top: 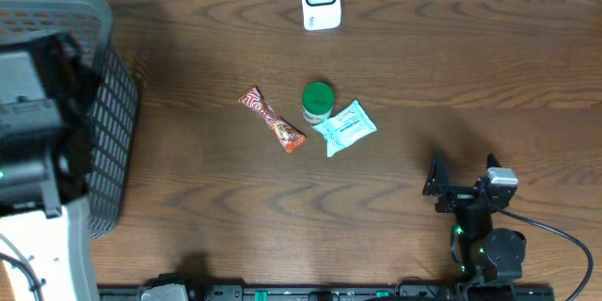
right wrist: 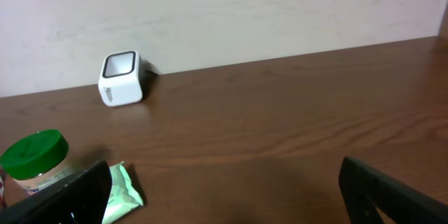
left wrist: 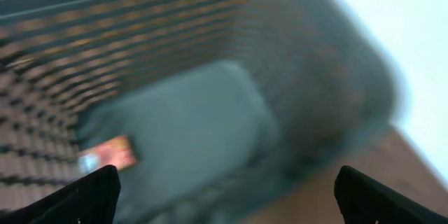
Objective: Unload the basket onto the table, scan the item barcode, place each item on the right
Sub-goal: 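Reach the left gripper into the basket toward the orange snack box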
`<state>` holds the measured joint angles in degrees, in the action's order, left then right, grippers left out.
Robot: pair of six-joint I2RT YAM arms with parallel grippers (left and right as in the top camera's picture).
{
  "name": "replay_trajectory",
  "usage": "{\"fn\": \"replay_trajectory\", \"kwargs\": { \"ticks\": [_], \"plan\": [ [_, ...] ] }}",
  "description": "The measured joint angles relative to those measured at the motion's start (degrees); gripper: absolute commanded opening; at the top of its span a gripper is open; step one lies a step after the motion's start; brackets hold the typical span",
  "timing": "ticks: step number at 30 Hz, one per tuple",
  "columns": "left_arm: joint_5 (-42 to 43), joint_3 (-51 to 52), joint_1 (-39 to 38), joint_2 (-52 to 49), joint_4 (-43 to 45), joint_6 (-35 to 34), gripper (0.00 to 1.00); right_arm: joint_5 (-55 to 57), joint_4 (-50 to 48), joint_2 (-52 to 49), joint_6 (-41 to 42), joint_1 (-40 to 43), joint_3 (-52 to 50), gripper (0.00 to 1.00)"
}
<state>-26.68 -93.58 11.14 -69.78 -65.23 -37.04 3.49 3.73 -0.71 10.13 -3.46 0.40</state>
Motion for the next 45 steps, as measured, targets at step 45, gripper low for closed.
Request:
{"fn": "replay_trajectory", "kwargs": {
  "ticks": [45],
  "plan": [
    [9.3, 13.0, 30.6, -35.4, 0.7, 33.2, 0.98, 0.0, 0.0, 0.0, 0.0, 0.0, 0.0, 0.99]
  ]
}}
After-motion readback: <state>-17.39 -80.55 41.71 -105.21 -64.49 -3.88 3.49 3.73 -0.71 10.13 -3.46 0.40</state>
